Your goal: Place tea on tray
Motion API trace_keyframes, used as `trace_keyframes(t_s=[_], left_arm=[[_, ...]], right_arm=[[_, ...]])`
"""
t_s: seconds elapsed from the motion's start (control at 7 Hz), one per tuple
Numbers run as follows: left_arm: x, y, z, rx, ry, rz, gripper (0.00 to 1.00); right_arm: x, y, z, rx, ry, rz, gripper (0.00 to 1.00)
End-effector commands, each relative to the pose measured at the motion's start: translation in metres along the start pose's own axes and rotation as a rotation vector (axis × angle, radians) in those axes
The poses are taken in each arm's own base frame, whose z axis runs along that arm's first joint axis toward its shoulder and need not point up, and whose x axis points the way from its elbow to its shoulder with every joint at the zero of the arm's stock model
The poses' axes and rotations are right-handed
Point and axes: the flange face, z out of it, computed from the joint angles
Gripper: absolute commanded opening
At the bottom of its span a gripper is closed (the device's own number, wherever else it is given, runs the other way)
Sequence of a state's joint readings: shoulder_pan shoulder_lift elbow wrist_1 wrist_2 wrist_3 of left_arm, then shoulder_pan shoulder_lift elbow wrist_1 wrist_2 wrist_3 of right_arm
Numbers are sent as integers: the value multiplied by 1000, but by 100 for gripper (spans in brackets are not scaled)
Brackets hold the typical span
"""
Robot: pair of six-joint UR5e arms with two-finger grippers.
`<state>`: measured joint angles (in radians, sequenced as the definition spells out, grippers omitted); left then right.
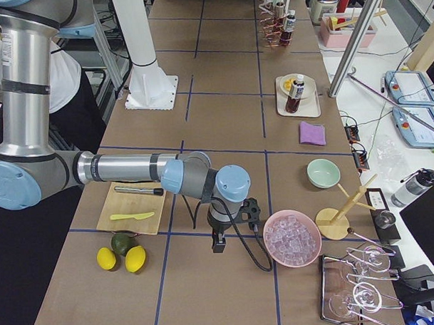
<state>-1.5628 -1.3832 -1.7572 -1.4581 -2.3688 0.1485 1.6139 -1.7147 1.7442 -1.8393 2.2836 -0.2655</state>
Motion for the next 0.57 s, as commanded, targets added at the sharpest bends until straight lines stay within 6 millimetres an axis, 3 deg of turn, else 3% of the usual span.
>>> trace_keyframes(t_s=[0.0,0.43], left_arm=[[0,3,0,0,0,-1,100],[0,2,0,1,-2,0,100]], right_arm=[[0,0,1,-1,-1,1,100],[0,0,1,-1,-2,3,100]])
